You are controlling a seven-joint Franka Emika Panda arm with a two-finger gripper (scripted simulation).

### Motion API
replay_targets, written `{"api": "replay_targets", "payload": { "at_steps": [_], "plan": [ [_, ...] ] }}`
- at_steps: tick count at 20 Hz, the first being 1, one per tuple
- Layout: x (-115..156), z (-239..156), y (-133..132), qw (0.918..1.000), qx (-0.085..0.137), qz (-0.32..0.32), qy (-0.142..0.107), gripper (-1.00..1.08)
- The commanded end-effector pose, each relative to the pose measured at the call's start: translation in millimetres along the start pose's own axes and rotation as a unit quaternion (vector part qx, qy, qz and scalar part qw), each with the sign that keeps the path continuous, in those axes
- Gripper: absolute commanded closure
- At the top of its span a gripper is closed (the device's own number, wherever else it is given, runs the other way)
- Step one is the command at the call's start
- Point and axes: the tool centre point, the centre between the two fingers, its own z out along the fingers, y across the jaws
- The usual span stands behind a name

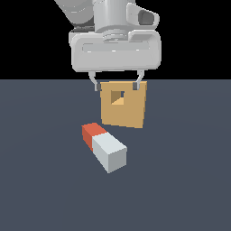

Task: Insert the peg into the horizontal hole in a box.

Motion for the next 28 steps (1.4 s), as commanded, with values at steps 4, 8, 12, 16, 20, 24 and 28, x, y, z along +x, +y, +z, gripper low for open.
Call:
{"api": "replay_targets", "payload": {
  "at_steps": [4, 8, 12, 16, 20, 24, 28],
  "plan": [
    [0, 1, 0, 1.0000, 0.000, -0.003, 0.000, -0.92],
    [-2, 5, -2, 0.9999, 0.001, -0.014, 0.001, -0.92],
    [-6, 13, -5, 0.9994, 0.002, -0.035, 0.002, -0.92],
    [-11, 24, -9, 0.9978, 0.004, -0.066, 0.003, -0.92],
    [-17, 39, -14, 0.9944, 0.006, -0.105, 0.005, -0.92],
    [-26, 56, -18, 0.9885, 0.009, -0.151, 0.007, -0.92],
    [-34, 72, -22, 0.9811, 0.011, -0.193, 0.009, -0.92]
  ]
}}
